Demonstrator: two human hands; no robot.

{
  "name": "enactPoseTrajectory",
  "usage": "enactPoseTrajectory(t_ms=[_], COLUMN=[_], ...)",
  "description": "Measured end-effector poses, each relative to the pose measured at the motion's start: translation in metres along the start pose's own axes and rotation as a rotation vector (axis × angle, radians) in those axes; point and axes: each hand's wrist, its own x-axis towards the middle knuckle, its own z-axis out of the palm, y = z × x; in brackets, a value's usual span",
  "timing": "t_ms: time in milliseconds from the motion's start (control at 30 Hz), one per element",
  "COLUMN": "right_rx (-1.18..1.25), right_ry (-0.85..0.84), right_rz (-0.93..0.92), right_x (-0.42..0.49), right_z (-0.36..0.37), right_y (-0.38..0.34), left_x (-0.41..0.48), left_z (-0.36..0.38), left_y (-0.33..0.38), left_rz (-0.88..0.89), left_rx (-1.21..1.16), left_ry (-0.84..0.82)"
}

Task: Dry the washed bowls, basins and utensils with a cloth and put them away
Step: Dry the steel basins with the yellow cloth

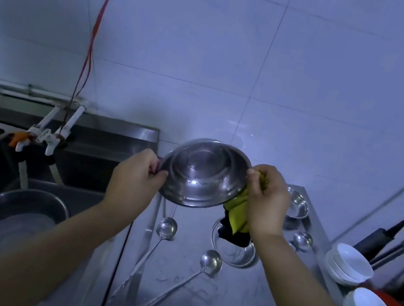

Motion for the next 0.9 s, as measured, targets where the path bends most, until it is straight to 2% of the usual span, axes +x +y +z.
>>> enactPoseTrajectory(t_ms=[100, 167, 200, 300, 400, 467, 567, 633, 767, 833, 900], right_rx=[0.193, 0.245, 0.227, 0.116, -0.027, -0.012, 0.032, -0.064, -0.507, -0.647, -0.652], right_ry=[0.160, 0.241, 0.226, 0.018, -0.125, -0.198, -0.316, -0.386, -0.429, -0.378, -0.281], right_rz=[0.084, -0.030, -0.114, -0.305, -0.236, -0.215, -0.338, -0.491, -0.789, -0.898, -0.916], right_x=[-0.002, -0.010, -0.016, -0.033, -0.035, -0.035, -0.041, -0.042, -0.013, 0.005, 0.015], right_z=[-0.004, -0.005, -0.003, 0.021, 0.054, 0.066, 0.061, 0.047, 0.011, -0.007, -0.020], right_y=[-0.018, -0.028, -0.032, -0.032, -0.027, -0.028, -0.034, -0.025, 0.020, 0.039, 0.047], left_x=[0.004, 0.007, 0.008, 0.009, 0.009, 0.009, 0.012, 0.014, 0.013, 0.012, 0.010], left_z=[-0.002, -0.002, 0.000, 0.006, 0.014, 0.019, 0.022, 0.021, 0.016, 0.015, 0.019], left_y=[0.002, 0.005, 0.007, 0.022, 0.044, 0.057, 0.067, 0.071, 0.085, 0.096, 0.108], left_rz=[-0.048, -0.056, -0.059, -0.040, -0.002, 0.015, -0.002, -0.006, 0.045, 0.083, 0.094], left_rx=[-0.028, -0.028, -0.032, -0.063, -0.110, -0.104, -0.143, -0.162, -0.100, -0.069, -0.060], left_ry=[0.007, 0.007, 0.003, 0.007, 0.014, 0.030, 0.078, 0.095, 0.097, 0.113, 0.129])
